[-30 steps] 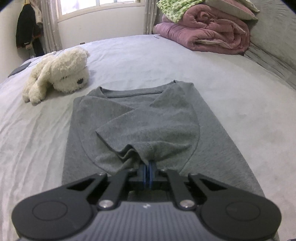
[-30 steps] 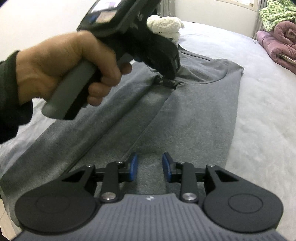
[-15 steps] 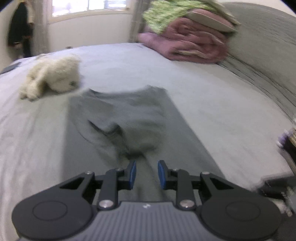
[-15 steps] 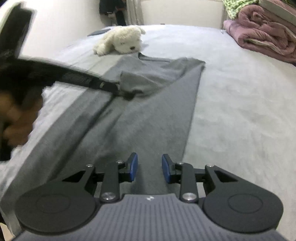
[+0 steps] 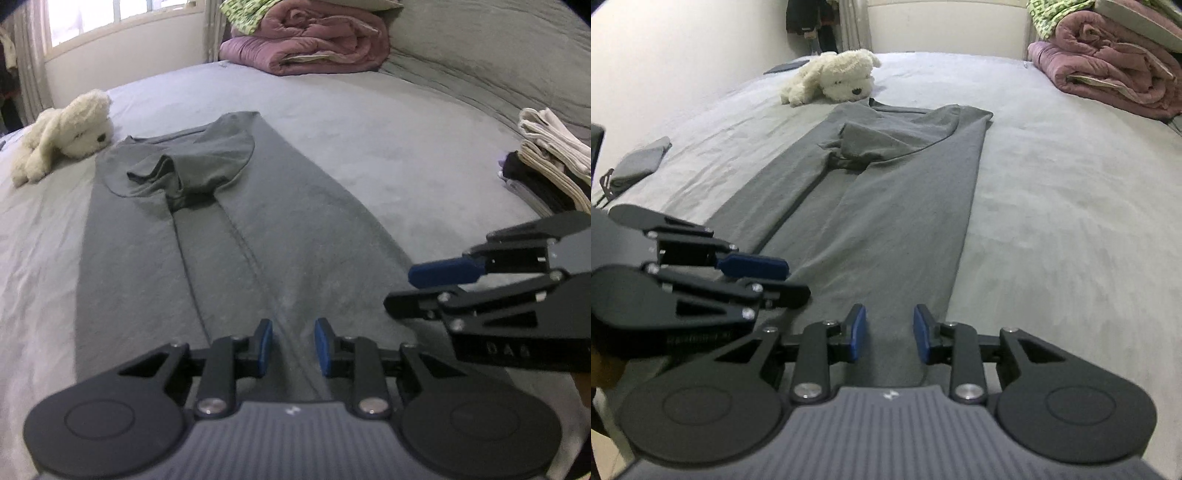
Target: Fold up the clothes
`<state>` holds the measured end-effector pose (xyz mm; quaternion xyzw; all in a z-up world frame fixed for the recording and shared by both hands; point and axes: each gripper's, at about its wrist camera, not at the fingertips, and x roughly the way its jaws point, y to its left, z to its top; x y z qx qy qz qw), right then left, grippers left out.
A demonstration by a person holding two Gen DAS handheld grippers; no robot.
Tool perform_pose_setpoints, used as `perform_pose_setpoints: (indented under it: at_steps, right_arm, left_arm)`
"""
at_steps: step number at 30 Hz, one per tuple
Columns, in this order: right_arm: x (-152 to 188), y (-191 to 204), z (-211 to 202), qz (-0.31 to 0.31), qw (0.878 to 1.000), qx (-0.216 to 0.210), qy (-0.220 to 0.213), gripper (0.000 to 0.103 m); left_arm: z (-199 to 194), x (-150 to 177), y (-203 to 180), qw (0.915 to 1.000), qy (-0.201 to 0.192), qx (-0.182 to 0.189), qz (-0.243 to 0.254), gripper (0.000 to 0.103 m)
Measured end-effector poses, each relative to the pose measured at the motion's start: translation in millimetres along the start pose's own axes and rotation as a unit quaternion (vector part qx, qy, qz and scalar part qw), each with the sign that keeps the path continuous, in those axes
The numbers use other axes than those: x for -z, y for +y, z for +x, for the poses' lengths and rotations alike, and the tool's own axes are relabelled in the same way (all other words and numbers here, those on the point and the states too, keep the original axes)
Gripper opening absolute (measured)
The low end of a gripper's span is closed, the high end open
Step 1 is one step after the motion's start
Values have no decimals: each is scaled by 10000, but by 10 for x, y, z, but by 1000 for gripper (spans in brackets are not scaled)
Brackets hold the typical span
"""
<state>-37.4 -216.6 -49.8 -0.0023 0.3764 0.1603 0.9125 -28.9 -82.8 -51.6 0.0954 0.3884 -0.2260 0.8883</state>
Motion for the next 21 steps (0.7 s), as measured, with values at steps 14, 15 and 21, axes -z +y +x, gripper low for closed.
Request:
perform_pose_setpoints:
  at_steps: [14,15,21]
  right_arm:
    - [481,321,-315,271,9993,111,227,34]
    - [508,346,-346,261,9993,130,227,34]
    - [683,395,-620,429,9986,198,235,34]
  left_arm:
    - [-279,400,-261,9996,164,96,208,25]
    - [-317,426,-263,9996,181,91,209,25]
    - [-786,635,-135,9997,113,-84,182,28]
